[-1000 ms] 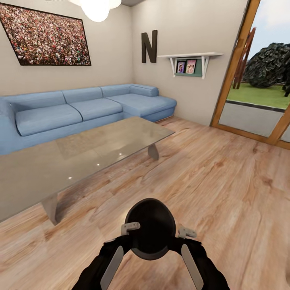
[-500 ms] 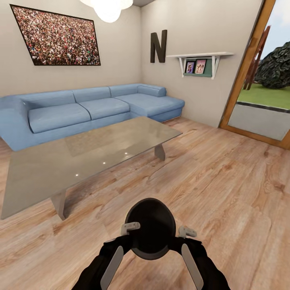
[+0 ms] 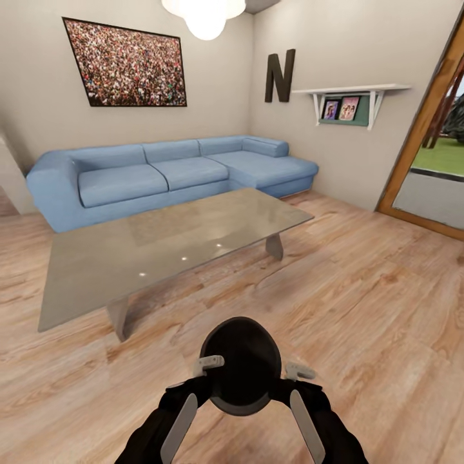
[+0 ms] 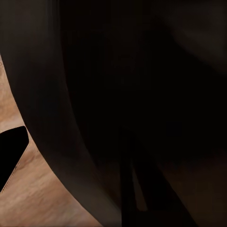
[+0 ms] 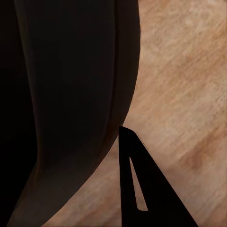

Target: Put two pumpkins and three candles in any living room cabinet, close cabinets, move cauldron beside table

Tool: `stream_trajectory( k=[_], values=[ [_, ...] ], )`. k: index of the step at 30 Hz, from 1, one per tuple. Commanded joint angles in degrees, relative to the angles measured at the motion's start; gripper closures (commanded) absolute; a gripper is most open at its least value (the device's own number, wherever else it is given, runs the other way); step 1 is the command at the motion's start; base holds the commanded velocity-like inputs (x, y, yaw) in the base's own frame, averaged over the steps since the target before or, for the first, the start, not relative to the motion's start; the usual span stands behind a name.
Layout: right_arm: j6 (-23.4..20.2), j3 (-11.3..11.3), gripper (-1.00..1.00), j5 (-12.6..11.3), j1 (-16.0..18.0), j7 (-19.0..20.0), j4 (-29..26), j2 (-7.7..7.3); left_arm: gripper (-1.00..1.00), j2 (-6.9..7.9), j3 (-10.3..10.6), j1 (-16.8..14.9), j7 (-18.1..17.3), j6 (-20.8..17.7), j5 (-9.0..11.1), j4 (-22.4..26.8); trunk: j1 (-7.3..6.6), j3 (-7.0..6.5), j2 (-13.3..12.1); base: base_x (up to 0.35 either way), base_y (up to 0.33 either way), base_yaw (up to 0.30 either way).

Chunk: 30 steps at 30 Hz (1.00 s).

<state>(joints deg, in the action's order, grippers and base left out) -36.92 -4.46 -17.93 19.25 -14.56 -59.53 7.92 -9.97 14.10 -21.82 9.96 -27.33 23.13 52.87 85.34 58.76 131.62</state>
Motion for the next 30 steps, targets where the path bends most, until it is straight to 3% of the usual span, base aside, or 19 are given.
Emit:
stream_trajectory(
  k=[1,30],
  values=[
    [-0.3,-0.1,1.00,0.3,0.0,-0.6,-0.1,-0.01,1.00,-0.03,0.3,-0.1,0.6,0.1,2.4,0.6,-0.01,0.02,0.0,0.000,0.000,0.273],
    [-0.3,-0.1,1.00,0.3,0.0,-0.6,-0.1,-0.15,1.00,-0.03,0.3,-0.1,0.6,0.1,2.4,0.6,-0.01,-0.14,0.0,0.000,0.000,0.267]
  ],
)
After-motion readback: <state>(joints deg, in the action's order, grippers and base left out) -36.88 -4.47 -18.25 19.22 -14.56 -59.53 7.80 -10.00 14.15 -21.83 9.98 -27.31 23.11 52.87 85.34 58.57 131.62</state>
